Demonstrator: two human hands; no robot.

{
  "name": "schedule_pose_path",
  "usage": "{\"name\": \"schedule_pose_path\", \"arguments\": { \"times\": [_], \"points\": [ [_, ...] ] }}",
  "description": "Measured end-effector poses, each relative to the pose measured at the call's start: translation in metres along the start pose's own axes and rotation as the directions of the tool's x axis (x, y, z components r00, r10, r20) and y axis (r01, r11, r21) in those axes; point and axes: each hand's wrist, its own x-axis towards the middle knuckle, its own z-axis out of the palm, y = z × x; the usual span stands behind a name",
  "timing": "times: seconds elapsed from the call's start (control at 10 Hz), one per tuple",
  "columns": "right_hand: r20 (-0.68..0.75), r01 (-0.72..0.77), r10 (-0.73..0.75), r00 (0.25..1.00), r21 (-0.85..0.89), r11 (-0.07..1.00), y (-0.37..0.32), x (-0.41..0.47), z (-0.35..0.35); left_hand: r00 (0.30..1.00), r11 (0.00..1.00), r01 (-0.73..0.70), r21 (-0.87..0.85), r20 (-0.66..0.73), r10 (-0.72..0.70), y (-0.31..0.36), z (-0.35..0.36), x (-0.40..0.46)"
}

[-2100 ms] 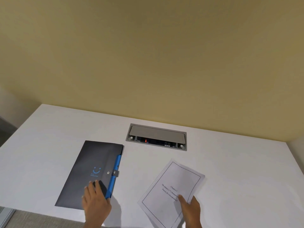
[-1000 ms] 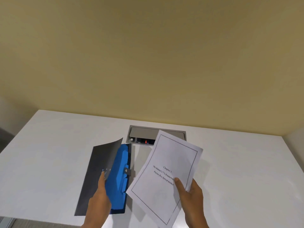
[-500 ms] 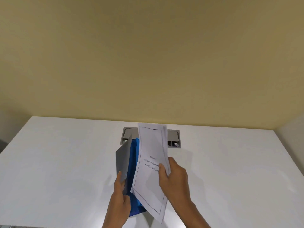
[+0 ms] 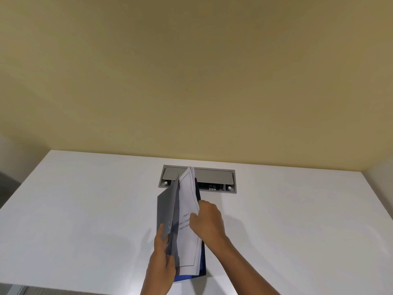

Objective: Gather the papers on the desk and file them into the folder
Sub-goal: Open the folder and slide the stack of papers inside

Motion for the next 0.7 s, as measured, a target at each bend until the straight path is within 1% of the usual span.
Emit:
{"name": "schedule_pose_path", "arguments": {
  "times": [0.1,0.2,0.3,0.4,0.5,0.6,0.7],
  "points": [
    [0.023,-0.022,0.022,0.999,0.005,1.0,0.001,0.01,0.016,1.0,1.0,-0.001,-0.027,-0.008,0.001,0.018,-0.002,-0.016],
    [0.027,-0.031,0.031,0.999,-0.008,0.999,0.002,0.016,0.034,0.999,0.999,-0.037,0.028,-0.012,0.038,0.027,-0.006,-0.028],
    [0.052,-0.037,0.039,0.998,-0.029,0.999,0.002,0.019,0.05,1.0,0.999,-0.029,0.018,0.012,0.029,0.04,-0.002,-0.033],
    [0.094,-0.03,0.037,0.995,-0.076,0.997,0.003,0.021,0.061,0.997,0.999,-0.028,-0.03,0.072,0.03,0.03,-0.001,-0.031],
    [0.128,-0.022,0.038,0.991,-0.123,0.992,0.006,0.02,0.068,0.997,0.987,0.073,-0.143,-0.019,-0.076,0.043,0.005,-0.032],
    [0.109,-0.036,0.051,0.993,-0.136,0.99,0.012,0.018,0.072,0.997,0.96,0.069,-0.272,-0.024,-0.078,0.039,0.006,-0.031],
    [0.057,-0.054,0.064,0.996,-0.165,0.985,0.02,0.016,0.072,0.998,0.995,-0.015,-0.1,-0.055,0.01,0.003,0.009,-0.012]
  ]
}}
